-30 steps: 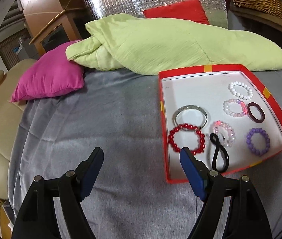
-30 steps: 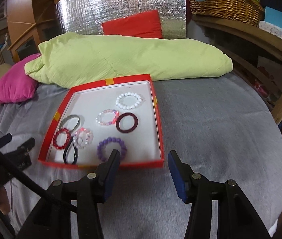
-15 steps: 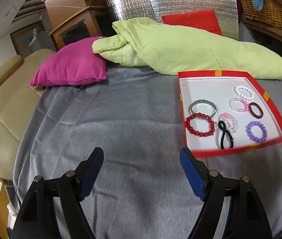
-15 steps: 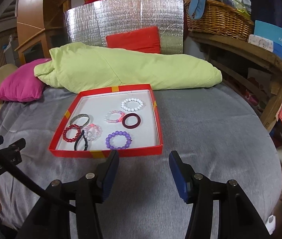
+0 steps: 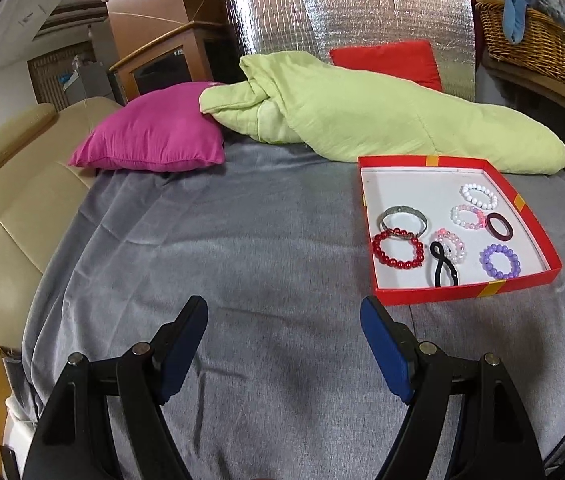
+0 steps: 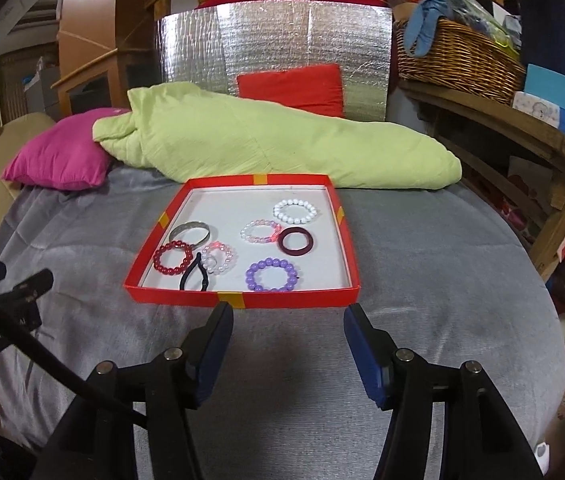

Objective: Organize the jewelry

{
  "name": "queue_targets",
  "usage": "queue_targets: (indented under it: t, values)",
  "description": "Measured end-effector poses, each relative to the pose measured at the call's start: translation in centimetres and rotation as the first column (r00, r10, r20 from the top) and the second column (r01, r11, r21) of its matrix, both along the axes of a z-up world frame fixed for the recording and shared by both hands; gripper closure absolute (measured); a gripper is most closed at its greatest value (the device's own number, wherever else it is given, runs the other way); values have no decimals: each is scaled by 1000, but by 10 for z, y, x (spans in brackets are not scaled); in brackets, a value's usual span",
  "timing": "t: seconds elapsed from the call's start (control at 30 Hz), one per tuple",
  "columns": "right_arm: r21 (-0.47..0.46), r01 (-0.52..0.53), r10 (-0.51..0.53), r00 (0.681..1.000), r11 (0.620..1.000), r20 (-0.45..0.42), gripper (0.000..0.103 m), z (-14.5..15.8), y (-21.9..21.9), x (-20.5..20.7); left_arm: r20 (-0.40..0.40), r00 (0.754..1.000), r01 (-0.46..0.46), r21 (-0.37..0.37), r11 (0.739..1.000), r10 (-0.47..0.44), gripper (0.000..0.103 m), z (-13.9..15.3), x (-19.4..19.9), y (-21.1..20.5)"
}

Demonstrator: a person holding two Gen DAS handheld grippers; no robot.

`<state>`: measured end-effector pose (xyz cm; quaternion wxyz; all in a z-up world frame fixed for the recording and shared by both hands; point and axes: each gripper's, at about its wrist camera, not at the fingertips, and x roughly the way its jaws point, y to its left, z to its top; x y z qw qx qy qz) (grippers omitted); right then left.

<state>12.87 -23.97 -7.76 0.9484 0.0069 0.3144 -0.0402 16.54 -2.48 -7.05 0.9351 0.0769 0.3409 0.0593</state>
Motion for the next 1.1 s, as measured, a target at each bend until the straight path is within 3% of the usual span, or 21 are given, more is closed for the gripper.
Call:
queue_targets:
  t: [1.1]
  values:
    - [-6,27,-27,1000,1000,9,40,0,-9,4,4,999,49,4,999,-49,23,0,4,-23]
